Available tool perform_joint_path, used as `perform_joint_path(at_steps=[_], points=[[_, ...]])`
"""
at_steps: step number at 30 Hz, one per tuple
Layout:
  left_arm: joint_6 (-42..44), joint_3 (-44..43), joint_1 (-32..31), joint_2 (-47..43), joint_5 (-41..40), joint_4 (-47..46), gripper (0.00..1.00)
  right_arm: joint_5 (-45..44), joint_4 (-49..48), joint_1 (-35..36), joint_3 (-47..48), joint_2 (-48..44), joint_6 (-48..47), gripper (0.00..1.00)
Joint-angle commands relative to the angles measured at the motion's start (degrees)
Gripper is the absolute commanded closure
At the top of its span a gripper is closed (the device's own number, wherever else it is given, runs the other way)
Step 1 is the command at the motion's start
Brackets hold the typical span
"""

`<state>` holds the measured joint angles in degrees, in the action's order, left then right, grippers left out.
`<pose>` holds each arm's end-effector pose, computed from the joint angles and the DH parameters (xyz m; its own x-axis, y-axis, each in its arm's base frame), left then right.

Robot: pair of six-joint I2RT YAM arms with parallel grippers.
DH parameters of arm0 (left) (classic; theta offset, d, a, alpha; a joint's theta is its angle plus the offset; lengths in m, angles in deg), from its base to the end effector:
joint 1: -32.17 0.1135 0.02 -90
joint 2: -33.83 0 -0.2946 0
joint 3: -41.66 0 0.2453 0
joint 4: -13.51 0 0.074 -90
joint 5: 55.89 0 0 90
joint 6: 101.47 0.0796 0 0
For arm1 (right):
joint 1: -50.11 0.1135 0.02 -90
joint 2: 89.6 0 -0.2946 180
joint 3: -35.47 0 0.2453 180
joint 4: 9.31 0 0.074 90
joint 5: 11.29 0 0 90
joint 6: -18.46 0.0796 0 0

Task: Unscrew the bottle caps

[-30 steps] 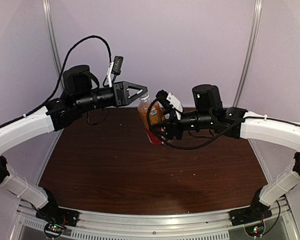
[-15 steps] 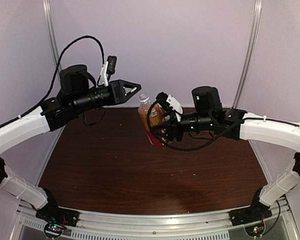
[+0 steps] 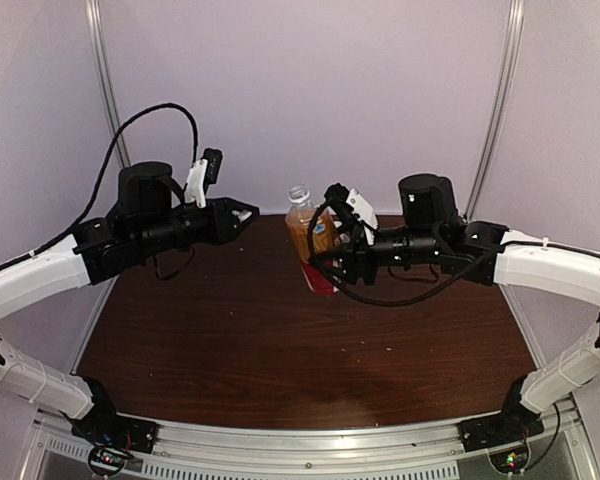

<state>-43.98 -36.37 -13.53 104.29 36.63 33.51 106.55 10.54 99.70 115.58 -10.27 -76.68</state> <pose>0.2172 -0.2276 0.3904 -0.5272 -0.2286 -0.8184 0.5475 0.6453 -0.5328 0.1968 0.2885 0.3592 -0.1250 -0.2690 -0.9550 -0.9745 0.2139 0.0673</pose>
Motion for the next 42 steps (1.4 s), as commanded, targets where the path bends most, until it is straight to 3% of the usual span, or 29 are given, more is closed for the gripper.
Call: perform_joint_path(at_steps=[1,9,17,32,42], points=[[3.91,6.76,0.34,-2.29,-6.58,1.97,0.90,1.26,-2.62,-0.19,-0.82,-3.50,2.01,0.72],[-0.10,19.38,0.34,-2.80,-12.48,-1.84,0.88,0.75,-4.45,-0.28,-3.10,-5.61,4.15,0.71],[-2.80,29.03,0.35,4.66,-14.28,-10.13,0.86,0.03,-4.88,-0.28,-5.14,-6.61,5.15,0.71],[1.23,27.24,1.22,19.25,-16.09,-15.19,0.81,-0.40,-5.53,-0.28,-8.56,-7.81,7.52,0.71],[1.82,25.43,1.74,24.01,-15.40,-16.33,0.80,-1.20,-5.56,-0.32,-9.15,-8.30,7.08,0.71]])
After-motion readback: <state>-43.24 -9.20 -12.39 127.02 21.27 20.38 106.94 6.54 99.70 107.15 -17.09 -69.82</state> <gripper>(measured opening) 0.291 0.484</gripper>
